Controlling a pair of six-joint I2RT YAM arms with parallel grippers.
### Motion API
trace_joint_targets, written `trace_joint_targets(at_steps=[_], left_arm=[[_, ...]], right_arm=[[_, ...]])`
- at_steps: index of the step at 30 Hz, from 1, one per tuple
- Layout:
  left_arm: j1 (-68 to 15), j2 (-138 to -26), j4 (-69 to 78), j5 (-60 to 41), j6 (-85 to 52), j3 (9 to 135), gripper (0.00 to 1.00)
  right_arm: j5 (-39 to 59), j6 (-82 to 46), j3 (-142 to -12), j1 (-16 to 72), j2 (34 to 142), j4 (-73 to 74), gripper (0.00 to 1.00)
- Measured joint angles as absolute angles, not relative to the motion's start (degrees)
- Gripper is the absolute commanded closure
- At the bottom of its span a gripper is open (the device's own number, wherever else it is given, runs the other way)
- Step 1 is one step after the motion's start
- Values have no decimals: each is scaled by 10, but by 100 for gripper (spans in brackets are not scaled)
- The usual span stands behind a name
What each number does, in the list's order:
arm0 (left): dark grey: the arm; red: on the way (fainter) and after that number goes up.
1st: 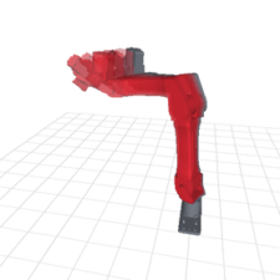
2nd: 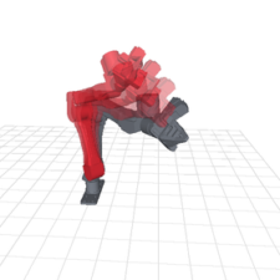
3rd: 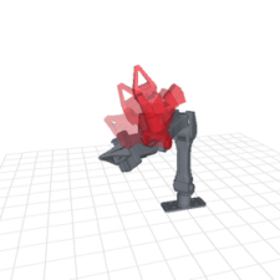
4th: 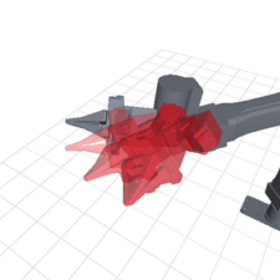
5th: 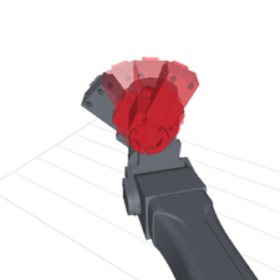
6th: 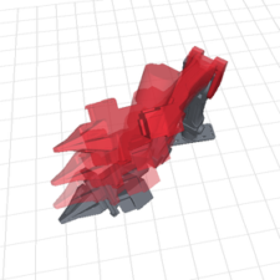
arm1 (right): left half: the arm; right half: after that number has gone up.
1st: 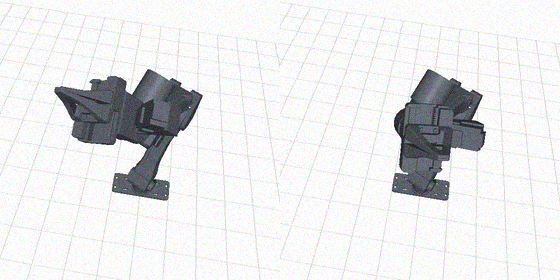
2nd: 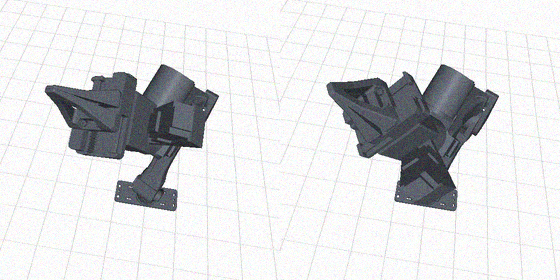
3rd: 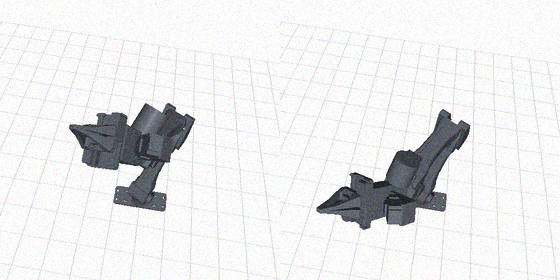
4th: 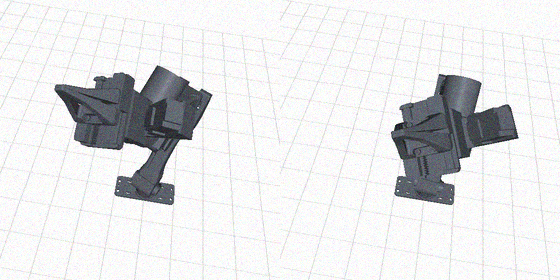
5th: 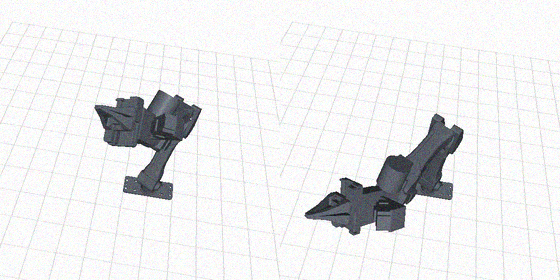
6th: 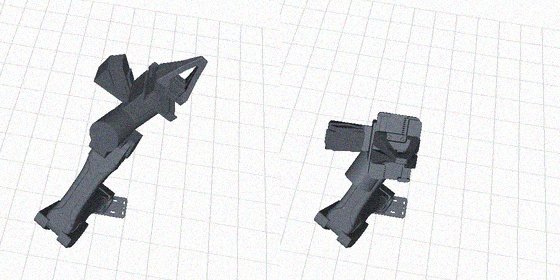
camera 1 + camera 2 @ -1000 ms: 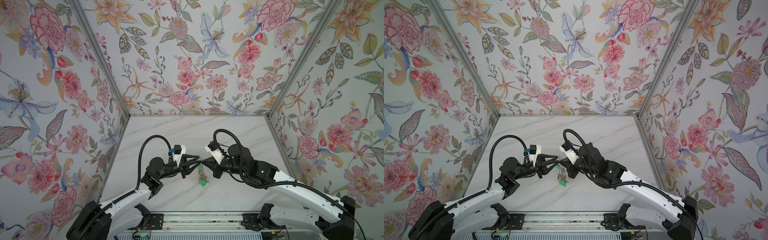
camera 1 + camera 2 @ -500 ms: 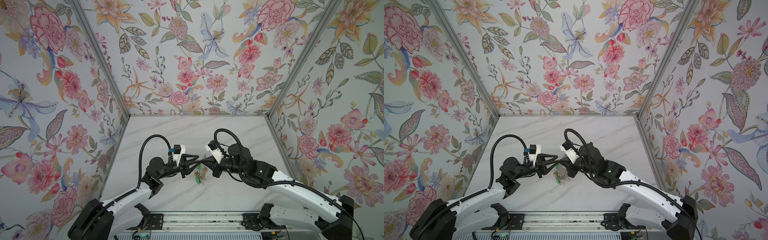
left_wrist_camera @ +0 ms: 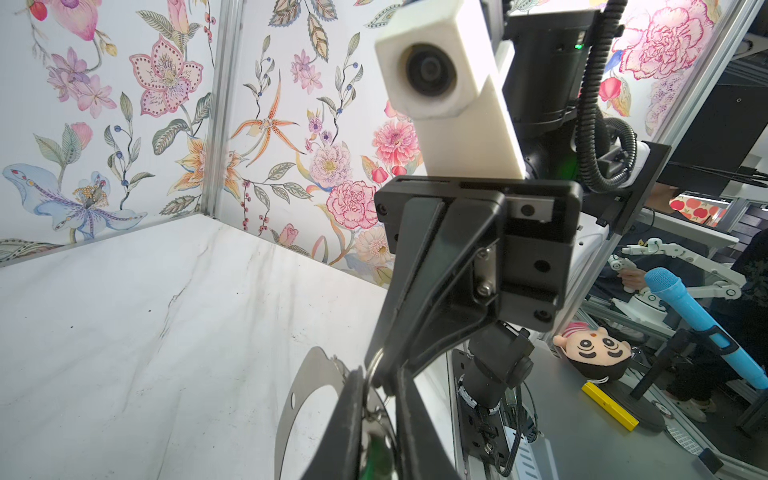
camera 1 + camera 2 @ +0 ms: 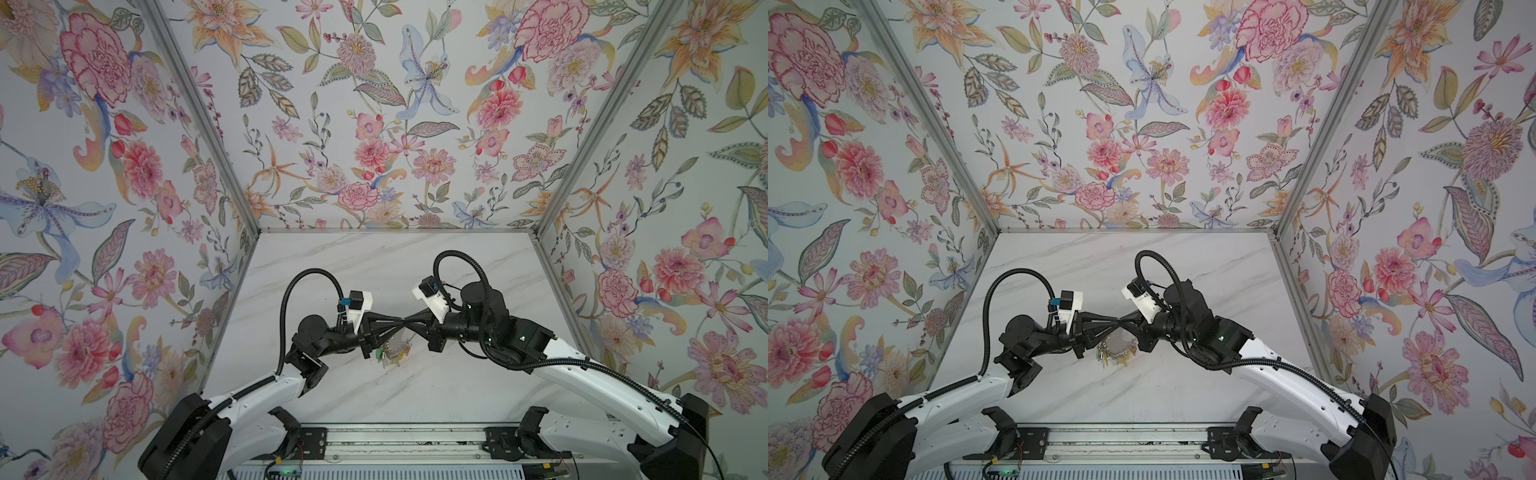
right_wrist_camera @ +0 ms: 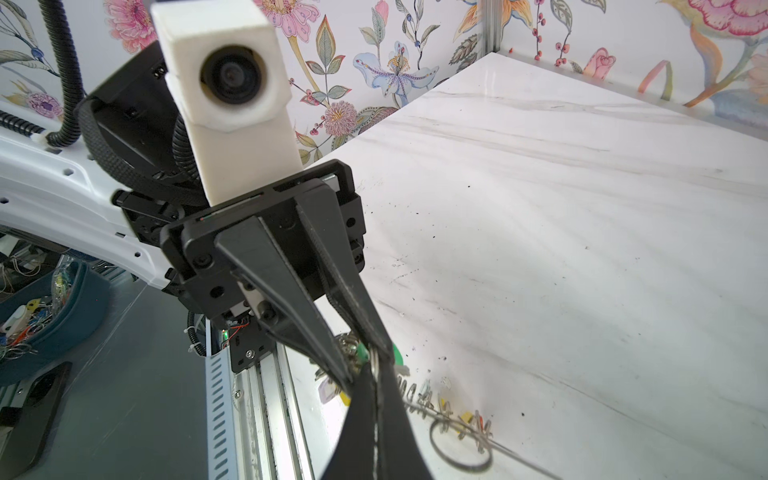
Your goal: Remove the keys from the keyring
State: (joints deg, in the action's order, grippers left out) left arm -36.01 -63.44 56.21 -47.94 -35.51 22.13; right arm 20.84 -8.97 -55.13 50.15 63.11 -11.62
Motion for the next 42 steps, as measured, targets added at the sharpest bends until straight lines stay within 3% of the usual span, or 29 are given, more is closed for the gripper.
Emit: trace_joint_targets(at_steps=[6, 14, 19, 24, 33, 42], left_arm=[[-360, -634, 559, -478, -354, 222, 100], [-360, -633, 555, -478, -350, 222, 100], [-360, -613, 528, -475, -335, 222, 100], [-360, -606, 481, -472, -309, 222, 100], [-360, -606, 400, -461, -266, 229, 100], [-360, -611, 338, -459, -219, 254, 100]], right_arm=[[221, -90, -546, 497, 625, -117, 100], [227, -95, -546, 496, 625, -117, 99], [240, -99, -548, 496, 627, -121, 91], [249, -106, -609, 490, 659, -172, 76], [229, -90, -760, 483, 735, -334, 75], [216, -58, -784, 491, 798, -440, 78]])
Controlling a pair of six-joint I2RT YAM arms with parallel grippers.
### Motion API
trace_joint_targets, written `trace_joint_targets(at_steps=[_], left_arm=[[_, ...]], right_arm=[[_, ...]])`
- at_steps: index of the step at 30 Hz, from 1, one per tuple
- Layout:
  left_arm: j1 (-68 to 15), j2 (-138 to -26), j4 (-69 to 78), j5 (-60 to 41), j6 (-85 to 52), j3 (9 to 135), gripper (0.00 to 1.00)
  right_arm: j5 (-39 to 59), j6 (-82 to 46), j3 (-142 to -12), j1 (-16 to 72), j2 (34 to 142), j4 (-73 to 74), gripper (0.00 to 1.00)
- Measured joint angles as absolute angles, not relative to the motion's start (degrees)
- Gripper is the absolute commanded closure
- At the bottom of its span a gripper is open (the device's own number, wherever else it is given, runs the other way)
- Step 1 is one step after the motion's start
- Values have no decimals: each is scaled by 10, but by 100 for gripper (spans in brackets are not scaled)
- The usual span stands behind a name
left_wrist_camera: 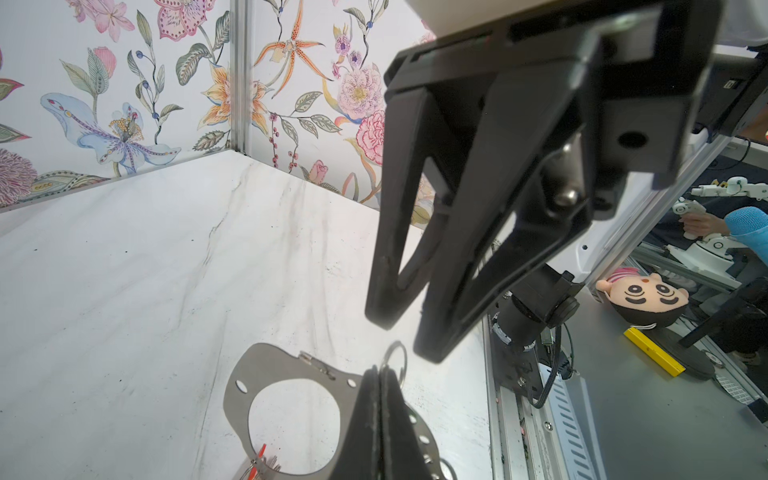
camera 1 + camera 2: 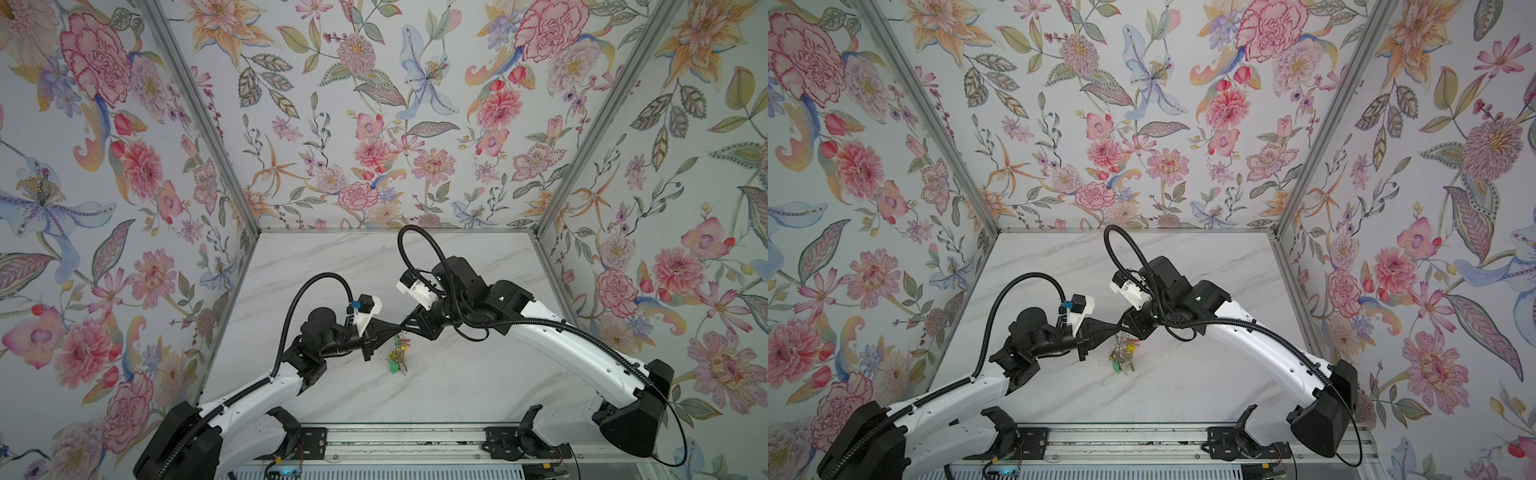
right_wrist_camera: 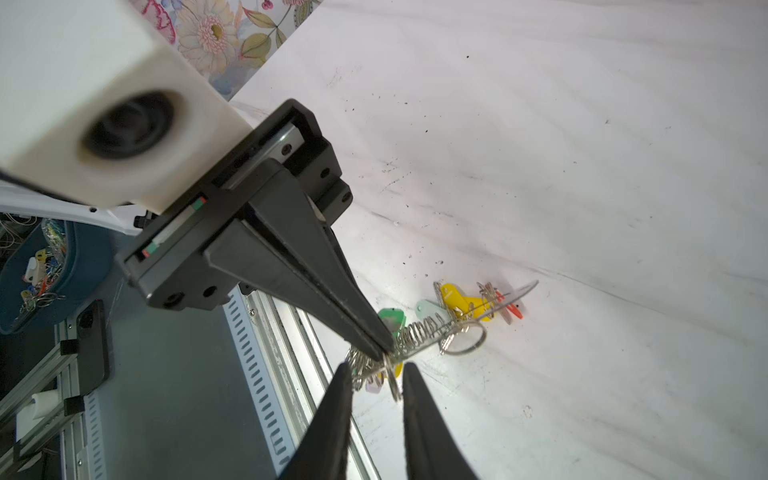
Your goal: Remove the keys from the keyring
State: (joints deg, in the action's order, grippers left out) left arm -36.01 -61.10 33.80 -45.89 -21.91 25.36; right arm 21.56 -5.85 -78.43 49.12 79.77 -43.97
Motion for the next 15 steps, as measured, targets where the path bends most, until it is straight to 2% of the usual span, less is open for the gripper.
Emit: trace_joint_targets(at_steps=[15], left_arm=[[-360, -618, 314, -461, -204, 261, 100]], right_arm=[[217, -42, -792, 490, 816, -455, 78]])
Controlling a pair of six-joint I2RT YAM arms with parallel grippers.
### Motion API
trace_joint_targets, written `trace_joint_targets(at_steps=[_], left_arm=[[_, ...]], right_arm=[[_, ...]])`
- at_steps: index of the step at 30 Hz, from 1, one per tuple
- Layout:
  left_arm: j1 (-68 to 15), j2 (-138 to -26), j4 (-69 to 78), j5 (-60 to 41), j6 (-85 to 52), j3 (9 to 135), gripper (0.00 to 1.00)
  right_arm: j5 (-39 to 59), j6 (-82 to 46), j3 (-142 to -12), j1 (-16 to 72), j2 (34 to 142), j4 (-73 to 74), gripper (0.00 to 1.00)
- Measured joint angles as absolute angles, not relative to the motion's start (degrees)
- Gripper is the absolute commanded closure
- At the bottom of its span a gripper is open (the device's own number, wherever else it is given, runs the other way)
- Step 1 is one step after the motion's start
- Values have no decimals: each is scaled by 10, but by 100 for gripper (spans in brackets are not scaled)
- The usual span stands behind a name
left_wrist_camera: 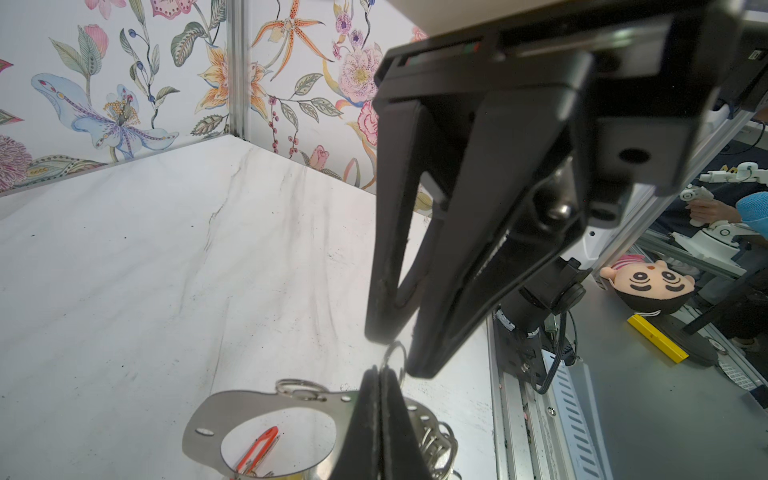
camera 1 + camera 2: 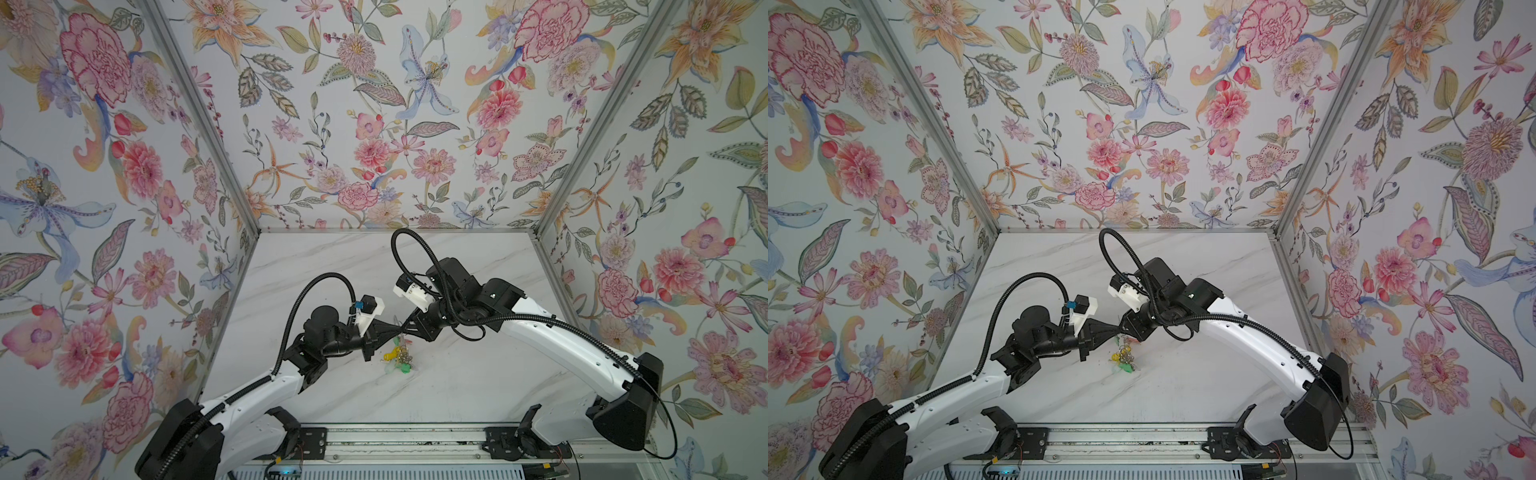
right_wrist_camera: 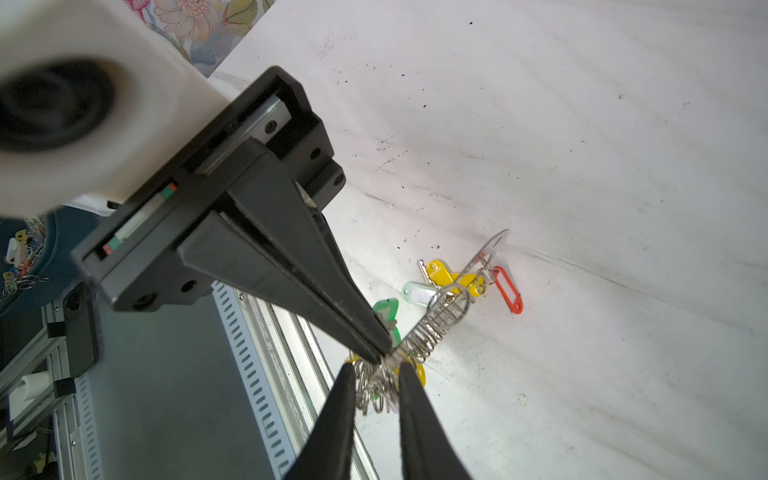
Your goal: Remove the keys from the keyring
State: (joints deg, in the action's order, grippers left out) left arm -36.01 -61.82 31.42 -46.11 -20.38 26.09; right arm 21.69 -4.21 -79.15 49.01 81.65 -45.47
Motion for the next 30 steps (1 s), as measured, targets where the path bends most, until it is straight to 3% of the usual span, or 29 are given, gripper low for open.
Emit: trace_joint_targets(at_steps=[6, 13, 22, 28, 30], left_arm=[[-360, -616, 322, -461, -206, 261, 100], [-360, -612, 322, -460, -210, 261, 100], [-360, -612, 322, -461, -210, 261, 100], [-360, -611, 324, -460, -214, 260, 100], [-360, -611, 324, -459, -215, 260, 97]], right_arm=[[221, -40, -792, 489, 818, -455, 78], [230, -34, -791, 489, 829, -461, 89], [232, -34, -791, 488, 829, -463, 84], [232, -32, -791, 488, 829, -469, 100], [233, -32, -791, 487, 829, -469, 100]])
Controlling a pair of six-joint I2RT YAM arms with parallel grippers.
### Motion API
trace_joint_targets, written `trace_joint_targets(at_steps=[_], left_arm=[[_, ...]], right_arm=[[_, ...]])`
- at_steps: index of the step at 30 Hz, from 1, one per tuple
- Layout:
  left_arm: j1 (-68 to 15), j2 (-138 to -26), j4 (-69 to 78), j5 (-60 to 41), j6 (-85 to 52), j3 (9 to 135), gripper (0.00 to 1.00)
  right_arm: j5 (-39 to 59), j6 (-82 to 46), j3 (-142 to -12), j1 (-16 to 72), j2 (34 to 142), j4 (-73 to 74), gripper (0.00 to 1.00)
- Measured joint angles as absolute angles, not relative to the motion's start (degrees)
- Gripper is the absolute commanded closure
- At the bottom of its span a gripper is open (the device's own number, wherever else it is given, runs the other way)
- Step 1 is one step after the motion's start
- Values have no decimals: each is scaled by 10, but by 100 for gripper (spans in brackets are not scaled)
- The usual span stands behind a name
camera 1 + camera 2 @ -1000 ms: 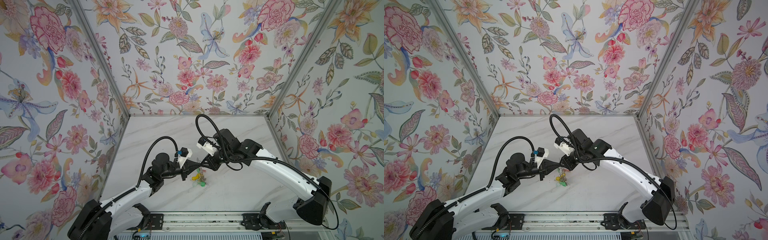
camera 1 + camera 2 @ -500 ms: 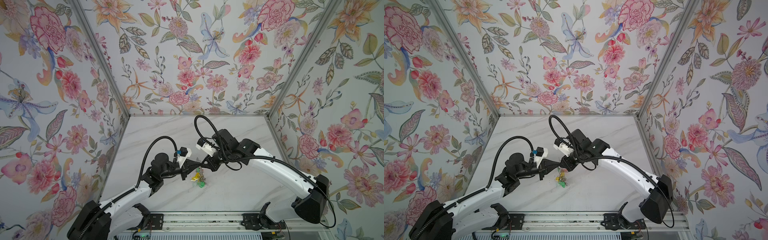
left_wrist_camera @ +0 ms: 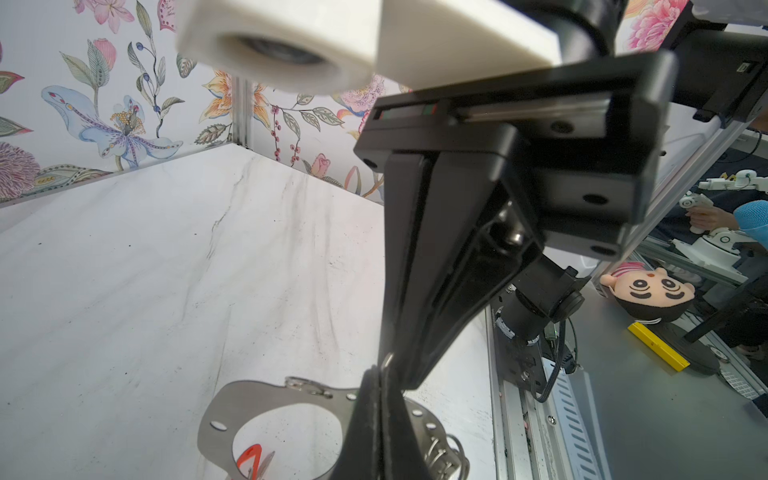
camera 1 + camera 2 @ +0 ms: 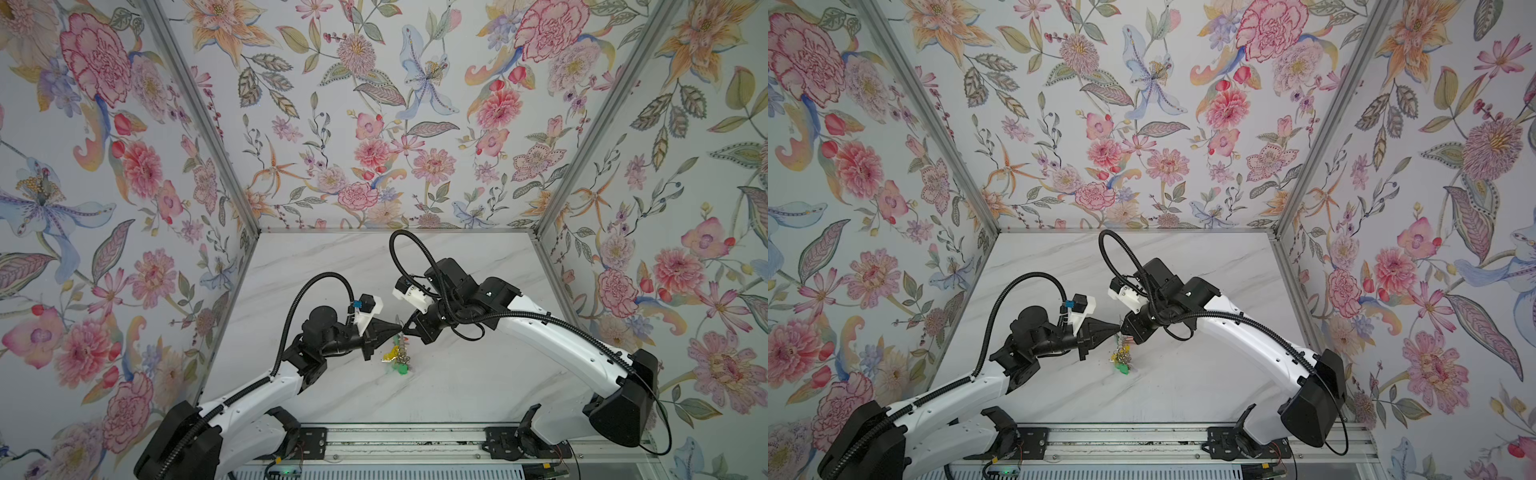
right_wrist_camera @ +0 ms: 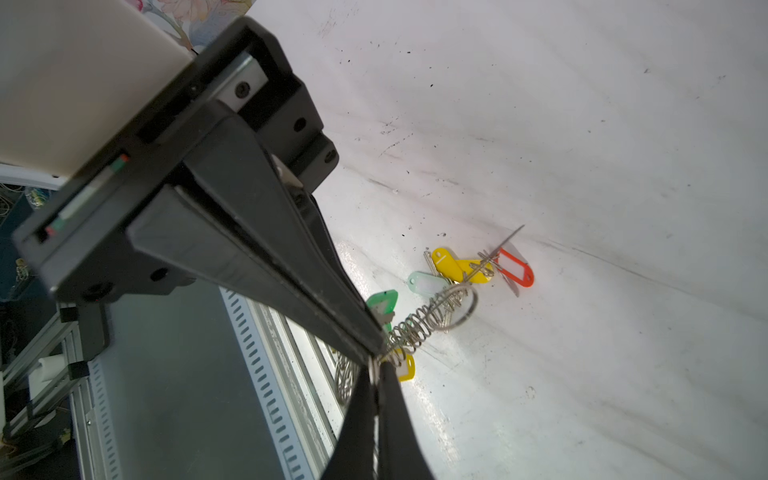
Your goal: Remove the keys from the keyring
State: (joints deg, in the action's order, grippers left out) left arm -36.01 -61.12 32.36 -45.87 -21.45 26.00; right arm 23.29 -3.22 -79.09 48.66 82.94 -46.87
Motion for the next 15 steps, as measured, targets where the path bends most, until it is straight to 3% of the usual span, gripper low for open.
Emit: trace_joint_targets(at_steps=[3, 6, 15], left_arm=[[-360, -611, 325, -456, -216, 259, 77], [-360, -605, 335, -454, -219, 257, 65], [-360, -587, 350, -445, -220, 246, 57]], right_arm=[[228, -32, -790, 487, 828, -469, 100], [214, -33, -779, 487, 826, -459, 100], [200, -35, -756, 487, 802, -437, 100]])
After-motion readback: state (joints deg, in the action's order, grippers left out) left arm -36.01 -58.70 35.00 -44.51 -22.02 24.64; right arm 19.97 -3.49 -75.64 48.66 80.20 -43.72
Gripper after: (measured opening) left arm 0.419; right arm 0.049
